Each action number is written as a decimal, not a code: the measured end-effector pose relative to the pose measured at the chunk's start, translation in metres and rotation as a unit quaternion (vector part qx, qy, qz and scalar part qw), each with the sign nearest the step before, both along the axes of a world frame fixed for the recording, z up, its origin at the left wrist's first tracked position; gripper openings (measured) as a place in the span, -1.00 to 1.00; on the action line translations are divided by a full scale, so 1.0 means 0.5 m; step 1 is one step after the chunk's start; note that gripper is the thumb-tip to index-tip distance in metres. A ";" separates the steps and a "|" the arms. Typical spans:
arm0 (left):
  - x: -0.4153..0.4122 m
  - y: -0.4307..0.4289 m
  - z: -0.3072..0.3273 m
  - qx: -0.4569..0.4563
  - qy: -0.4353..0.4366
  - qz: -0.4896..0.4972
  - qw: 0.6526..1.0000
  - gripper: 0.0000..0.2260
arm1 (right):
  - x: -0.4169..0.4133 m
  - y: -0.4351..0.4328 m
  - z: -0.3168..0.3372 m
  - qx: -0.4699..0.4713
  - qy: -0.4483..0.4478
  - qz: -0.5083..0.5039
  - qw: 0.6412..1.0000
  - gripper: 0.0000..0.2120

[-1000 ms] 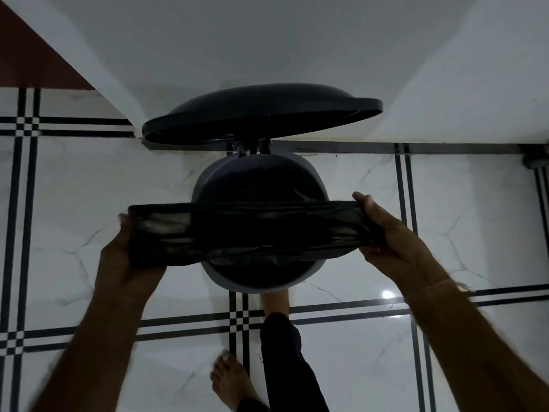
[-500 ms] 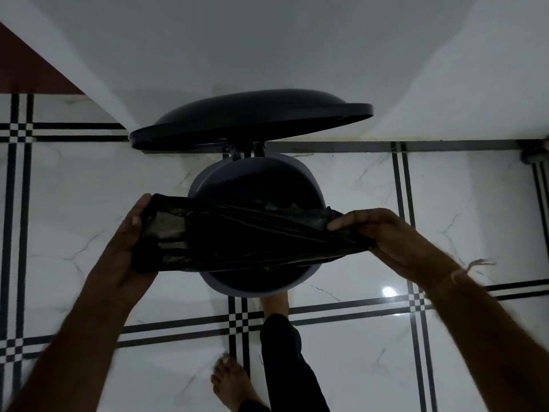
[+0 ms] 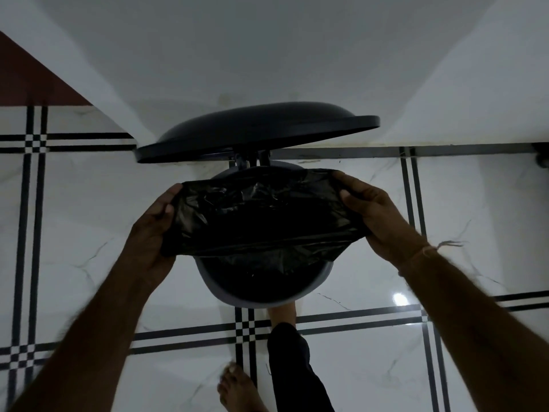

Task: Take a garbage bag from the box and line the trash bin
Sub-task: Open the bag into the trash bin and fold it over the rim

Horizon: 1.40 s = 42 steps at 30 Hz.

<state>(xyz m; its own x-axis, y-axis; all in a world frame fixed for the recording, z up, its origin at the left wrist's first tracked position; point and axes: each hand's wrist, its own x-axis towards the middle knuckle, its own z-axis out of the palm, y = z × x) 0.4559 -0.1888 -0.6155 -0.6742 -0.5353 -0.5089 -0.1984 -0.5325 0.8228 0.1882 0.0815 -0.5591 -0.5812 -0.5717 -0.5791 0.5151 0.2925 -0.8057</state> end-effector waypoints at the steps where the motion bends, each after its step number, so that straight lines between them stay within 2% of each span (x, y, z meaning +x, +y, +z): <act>1: -0.006 0.002 0.000 -0.006 0.000 -0.003 1.000 -0.61 | -0.003 -0.006 -0.007 0.005 0.011 0.002 1.000 -0.50; 9: -0.046 -0.011 -0.007 -0.017 0.000 0.042 0.999 -0.61 | -0.026 -0.070 -0.034 0.015 0.076 -0.012 0.997 -0.56; 14: -0.059 -0.018 -0.029 -0.018 -0.081 0.026 0.996 -0.64 | -0.031 -0.091 -0.079 0.092 0.076 0.023 0.993 -0.61; 17: -0.062 -0.022 -0.033 -0.001 -0.073 0.015 0.997 -0.64 | -0.029 -0.091 -0.084 0.083 0.056 0.027 0.995 -0.63; 20: -0.072 -0.043 -0.030 -0.004 -0.032 0.032 0.999 -0.61 | -0.049 -0.094 -0.072 0.039 0.059 -0.022 0.997 -0.65; 23: -0.078 -0.037 -0.036 0.012 -0.074 0.035 0.997 -0.65 | -0.057 -0.087 -0.098 0.089 0.065 0.009 0.994 -0.63; 26: -0.066 -0.013 -0.047 0.051 -0.124 0.023 0.991 -0.65 | -0.037 -0.067 -0.123 0.129 0.033 0.037 0.990 -0.66; 32: -0.057 -0.011 -0.033 0.096 -0.138 0.024 0.985 -0.68 | -0.018 -0.020 -0.120 0.147 0.004 0.032 0.989 -0.65; 39: -0.018 0.009 -0.014 0.089 -0.160 0.084 0.979 -0.78 | 0.042 0.052 -0.121 0.088 -0.105 -0.079 0.987 -0.70; 42: 0.005 0.014 -0.001 0.070 -0.180 0.076 0.978 -0.86 | 0.069 0.076 -0.122 0.075 -0.128 -0.101 0.984 -0.74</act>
